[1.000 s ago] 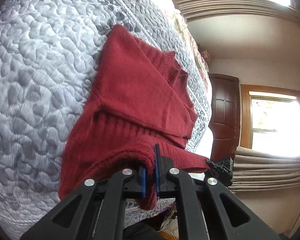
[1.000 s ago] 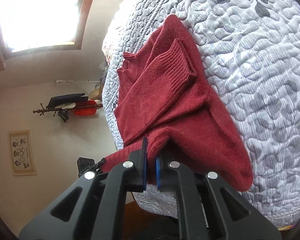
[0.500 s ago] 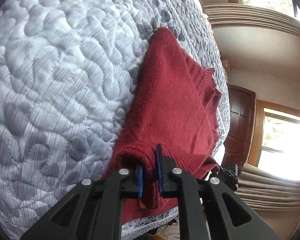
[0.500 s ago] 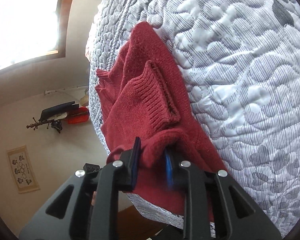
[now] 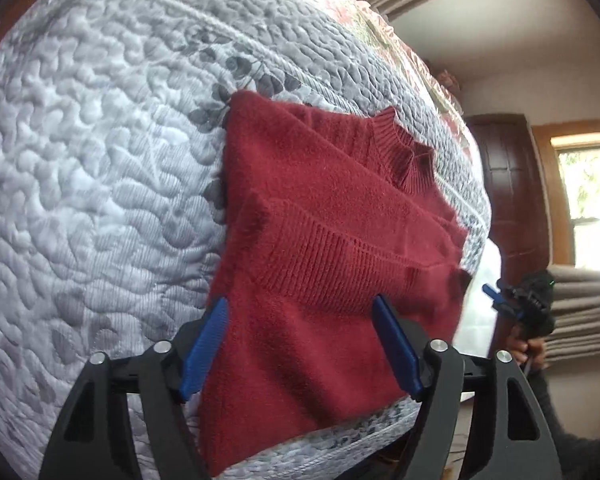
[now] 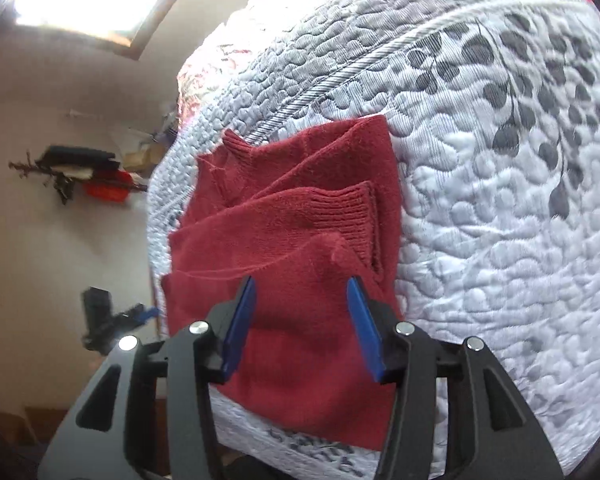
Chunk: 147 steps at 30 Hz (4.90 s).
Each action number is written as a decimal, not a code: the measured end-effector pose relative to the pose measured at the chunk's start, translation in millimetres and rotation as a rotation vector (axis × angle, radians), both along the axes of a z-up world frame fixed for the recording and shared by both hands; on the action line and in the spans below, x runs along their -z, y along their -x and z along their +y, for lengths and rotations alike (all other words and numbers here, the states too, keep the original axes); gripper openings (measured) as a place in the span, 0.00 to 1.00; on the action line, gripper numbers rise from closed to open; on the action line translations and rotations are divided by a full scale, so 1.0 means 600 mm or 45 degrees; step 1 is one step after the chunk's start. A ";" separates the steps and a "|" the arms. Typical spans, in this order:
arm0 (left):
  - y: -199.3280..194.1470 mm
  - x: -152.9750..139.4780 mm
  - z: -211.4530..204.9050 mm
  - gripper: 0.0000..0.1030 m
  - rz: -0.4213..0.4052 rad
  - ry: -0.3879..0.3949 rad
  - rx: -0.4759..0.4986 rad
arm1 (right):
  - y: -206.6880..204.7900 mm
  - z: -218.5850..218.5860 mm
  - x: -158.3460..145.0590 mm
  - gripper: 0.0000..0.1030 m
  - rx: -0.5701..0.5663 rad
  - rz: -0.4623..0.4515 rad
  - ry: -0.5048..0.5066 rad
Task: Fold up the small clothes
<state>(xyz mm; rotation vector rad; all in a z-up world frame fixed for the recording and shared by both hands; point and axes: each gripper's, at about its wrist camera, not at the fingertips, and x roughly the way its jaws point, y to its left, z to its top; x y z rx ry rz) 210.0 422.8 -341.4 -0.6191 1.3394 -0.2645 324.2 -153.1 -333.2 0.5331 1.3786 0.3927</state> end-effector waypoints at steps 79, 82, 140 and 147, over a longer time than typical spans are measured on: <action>-0.087 -0.206 -0.099 0.08 -0.452 -0.708 0.286 | -0.024 0.076 -0.168 0.04 -0.198 -0.444 0.325; -0.112 -0.200 -0.092 0.08 -0.447 -0.680 0.283 | -0.047 0.074 -0.160 0.04 -0.198 -0.445 0.319; -0.340 -0.025 -0.002 0.06 -0.420 -0.226 0.115 | -0.234 0.039 -0.019 0.04 -0.121 -0.351 0.317; -0.363 0.061 0.013 0.06 -0.289 -0.244 0.092 | -0.273 0.019 0.058 0.04 -0.099 -0.245 0.341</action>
